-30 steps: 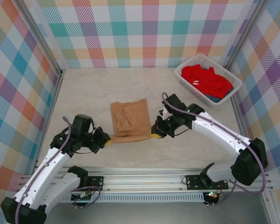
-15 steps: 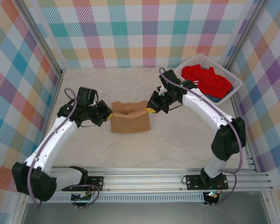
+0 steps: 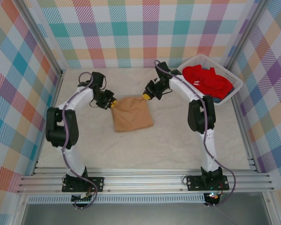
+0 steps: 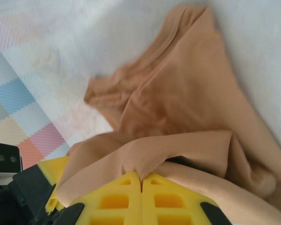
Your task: Fold and stack the t-shirts
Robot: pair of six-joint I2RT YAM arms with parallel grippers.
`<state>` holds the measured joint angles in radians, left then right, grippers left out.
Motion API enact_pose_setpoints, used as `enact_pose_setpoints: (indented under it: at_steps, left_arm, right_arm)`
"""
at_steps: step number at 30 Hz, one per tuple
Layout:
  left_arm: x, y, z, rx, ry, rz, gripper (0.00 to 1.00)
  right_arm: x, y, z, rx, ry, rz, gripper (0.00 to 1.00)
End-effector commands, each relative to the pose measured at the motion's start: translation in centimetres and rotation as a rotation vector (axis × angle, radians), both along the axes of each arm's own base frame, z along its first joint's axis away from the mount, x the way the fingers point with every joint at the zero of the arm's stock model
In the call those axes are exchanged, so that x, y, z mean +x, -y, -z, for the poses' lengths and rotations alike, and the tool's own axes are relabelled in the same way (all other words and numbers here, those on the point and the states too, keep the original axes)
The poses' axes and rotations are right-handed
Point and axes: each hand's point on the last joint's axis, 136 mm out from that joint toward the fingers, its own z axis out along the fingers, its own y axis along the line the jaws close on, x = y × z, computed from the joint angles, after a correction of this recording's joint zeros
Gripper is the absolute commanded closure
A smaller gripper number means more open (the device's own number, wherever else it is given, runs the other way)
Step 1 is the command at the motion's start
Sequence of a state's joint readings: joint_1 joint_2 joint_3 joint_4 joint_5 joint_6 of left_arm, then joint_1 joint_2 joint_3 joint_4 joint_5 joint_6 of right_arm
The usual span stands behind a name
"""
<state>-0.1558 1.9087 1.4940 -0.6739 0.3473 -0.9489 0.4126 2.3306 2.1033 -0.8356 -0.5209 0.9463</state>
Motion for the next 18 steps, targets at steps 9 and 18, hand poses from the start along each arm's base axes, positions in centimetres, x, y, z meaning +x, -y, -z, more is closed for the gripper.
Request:
enact_pose_setpoints:
  at_steps: [9, 18]
  left_arm:
    - [1.6, -1.4, -4.7, 0.14, 0.129, 0.034, 0.61]
    - [1.9, 0.1, -0.2, 0.141, 0.117, 0.111, 0.55]
  right_arm:
    - [3.7, 2.9, -4.1, -0.106, 0.285, -0.087, 0.49]
    - [2.8, 2.8, 1.3, -0.112, 0.215, -0.115, 0.55]
